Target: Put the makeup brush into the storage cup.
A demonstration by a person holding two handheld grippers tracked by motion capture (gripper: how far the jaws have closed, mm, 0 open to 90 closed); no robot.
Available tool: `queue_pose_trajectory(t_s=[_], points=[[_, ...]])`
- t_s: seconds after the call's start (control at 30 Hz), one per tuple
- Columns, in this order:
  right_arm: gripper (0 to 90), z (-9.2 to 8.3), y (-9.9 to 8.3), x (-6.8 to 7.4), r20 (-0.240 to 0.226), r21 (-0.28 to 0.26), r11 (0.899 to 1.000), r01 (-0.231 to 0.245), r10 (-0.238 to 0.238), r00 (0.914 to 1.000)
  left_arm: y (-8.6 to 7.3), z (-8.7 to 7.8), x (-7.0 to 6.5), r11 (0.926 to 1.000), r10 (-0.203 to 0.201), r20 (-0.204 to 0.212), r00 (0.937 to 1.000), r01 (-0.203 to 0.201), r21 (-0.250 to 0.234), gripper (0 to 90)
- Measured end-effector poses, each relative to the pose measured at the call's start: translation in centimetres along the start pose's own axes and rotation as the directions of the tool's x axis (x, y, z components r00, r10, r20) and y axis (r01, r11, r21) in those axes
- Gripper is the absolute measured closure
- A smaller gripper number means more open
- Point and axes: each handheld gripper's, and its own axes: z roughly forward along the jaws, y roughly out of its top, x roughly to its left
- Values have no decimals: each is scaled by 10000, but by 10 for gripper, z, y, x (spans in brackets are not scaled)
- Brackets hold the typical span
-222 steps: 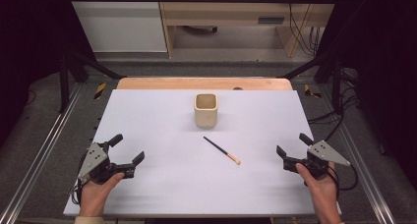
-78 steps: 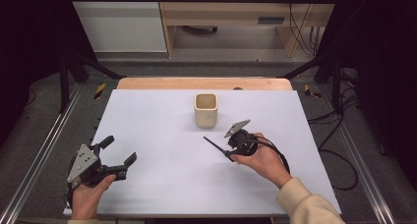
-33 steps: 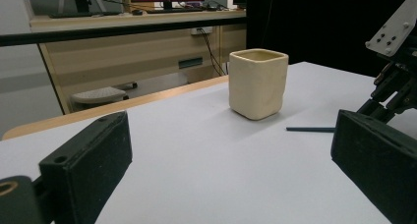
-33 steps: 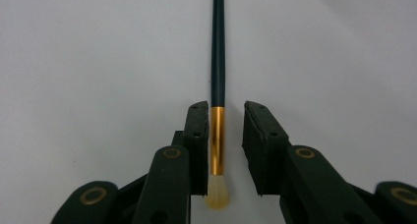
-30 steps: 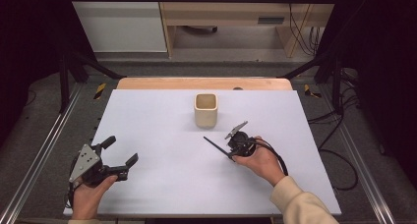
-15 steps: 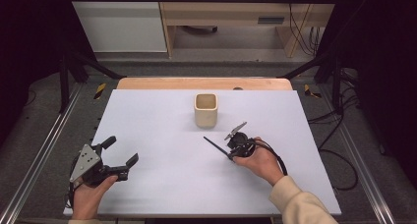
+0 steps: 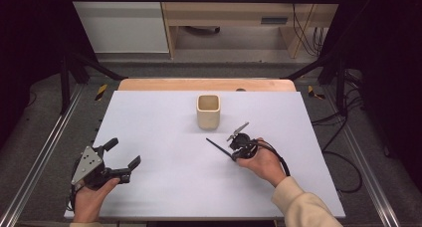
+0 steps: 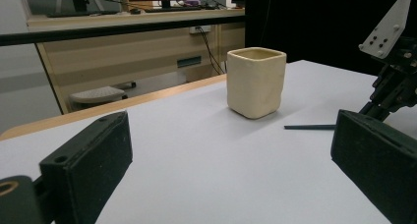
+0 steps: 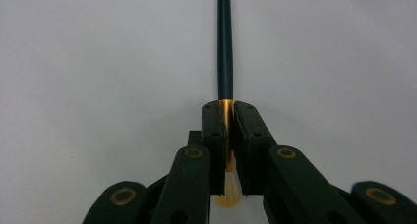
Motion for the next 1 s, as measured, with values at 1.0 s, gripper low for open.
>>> queue_pose_trajectory(t_s=[1.0], points=[[841,-20,2,6,-290,-974,9899,1026,-1059,9940,0,2,-2,9997,218,58,9997,-219,145,16]])
